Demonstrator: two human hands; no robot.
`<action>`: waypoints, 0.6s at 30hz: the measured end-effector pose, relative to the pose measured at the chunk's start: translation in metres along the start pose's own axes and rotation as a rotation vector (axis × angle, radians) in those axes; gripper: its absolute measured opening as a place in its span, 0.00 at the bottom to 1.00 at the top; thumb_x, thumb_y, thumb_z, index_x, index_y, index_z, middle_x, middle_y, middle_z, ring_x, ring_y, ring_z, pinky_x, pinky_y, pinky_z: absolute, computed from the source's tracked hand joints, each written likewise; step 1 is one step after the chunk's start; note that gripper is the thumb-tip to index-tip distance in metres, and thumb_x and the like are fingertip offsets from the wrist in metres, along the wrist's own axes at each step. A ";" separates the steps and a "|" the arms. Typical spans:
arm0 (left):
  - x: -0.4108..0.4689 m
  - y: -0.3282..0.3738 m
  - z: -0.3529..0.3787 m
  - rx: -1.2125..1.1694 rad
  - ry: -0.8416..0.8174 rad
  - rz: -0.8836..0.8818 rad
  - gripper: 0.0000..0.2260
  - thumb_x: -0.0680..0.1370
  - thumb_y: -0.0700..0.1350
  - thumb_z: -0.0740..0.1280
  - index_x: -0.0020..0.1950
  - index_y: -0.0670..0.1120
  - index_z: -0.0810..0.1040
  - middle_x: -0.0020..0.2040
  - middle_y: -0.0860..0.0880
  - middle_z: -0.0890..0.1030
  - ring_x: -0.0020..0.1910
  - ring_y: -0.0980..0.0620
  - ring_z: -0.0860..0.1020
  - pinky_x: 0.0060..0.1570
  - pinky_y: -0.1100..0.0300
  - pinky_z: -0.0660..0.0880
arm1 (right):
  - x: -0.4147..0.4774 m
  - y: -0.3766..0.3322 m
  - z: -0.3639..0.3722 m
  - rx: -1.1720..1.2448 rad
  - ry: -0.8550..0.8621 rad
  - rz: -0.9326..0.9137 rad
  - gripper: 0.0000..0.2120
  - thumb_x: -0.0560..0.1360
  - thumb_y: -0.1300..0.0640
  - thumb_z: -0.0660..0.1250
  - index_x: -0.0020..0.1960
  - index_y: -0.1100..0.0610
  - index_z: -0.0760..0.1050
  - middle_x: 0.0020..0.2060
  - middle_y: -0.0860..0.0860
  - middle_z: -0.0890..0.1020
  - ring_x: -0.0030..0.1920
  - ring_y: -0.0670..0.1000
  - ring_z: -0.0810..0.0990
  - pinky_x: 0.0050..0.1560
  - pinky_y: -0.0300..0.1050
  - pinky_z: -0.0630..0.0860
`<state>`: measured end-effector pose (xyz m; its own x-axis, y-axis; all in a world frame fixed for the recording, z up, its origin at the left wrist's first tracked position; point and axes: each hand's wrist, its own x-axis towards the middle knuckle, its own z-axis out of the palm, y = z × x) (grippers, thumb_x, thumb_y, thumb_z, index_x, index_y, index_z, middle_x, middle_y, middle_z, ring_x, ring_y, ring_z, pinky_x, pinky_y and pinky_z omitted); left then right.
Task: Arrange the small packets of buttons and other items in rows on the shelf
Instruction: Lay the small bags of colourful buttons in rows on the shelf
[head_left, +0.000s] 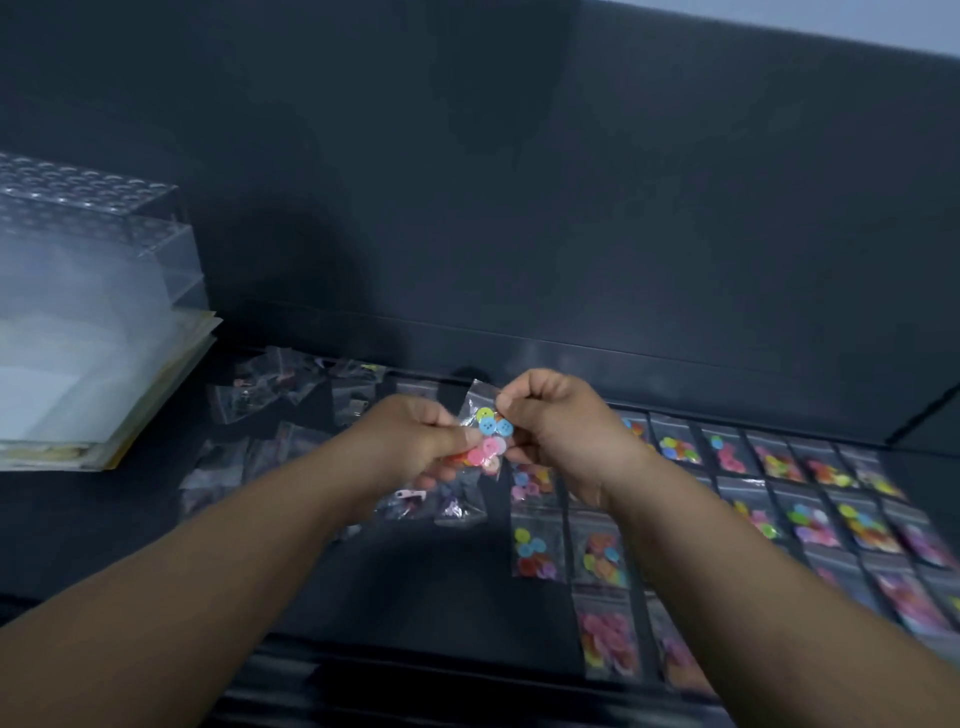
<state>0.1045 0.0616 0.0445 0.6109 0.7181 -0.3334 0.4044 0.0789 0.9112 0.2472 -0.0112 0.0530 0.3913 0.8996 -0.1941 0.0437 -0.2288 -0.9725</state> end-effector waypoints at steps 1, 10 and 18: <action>-0.003 -0.001 0.007 0.001 -0.006 -0.003 0.07 0.75 0.45 0.70 0.38 0.46 0.78 0.35 0.49 0.82 0.32 0.55 0.78 0.34 0.64 0.73 | -0.005 0.001 -0.006 -0.030 0.000 -0.004 0.11 0.77 0.64 0.64 0.36 0.55 0.73 0.29 0.52 0.75 0.27 0.46 0.73 0.26 0.38 0.71; -0.031 -0.031 0.061 0.218 0.013 -0.026 0.04 0.73 0.42 0.72 0.40 0.46 0.78 0.28 0.50 0.78 0.24 0.58 0.72 0.27 0.67 0.68 | -0.045 0.027 -0.045 -0.373 -0.183 0.056 0.10 0.76 0.65 0.65 0.38 0.54 0.75 0.30 0.49 0.77 0.30 0.46 0.77 0.25 0.34 0.71; -0.051 -0.055 0.085 0.442 0.064 -0.065 0.09 0.69 0.42 0.74 0.40 0.49 0.74 0.35 0.50 0.78 0.30 0.55 0.74 0.30 0.63 0.69 | -0.064 0.060 -0.048 -0.639 -0.285 -0.012 0.04 0.72 0.62 0.71 0.39 0.56 0.78 0.33 0.48 0.79 0.32 0.45 0.77 0.36 0.38 0.75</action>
<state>0.1095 -0.0381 -0.0092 0.5365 0.7640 -0.3584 0.7013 -0.1675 0.6929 0.2686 -0.1000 0.0135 0.1350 0.9459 -0.2949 0.6126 -0.3137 -0.7255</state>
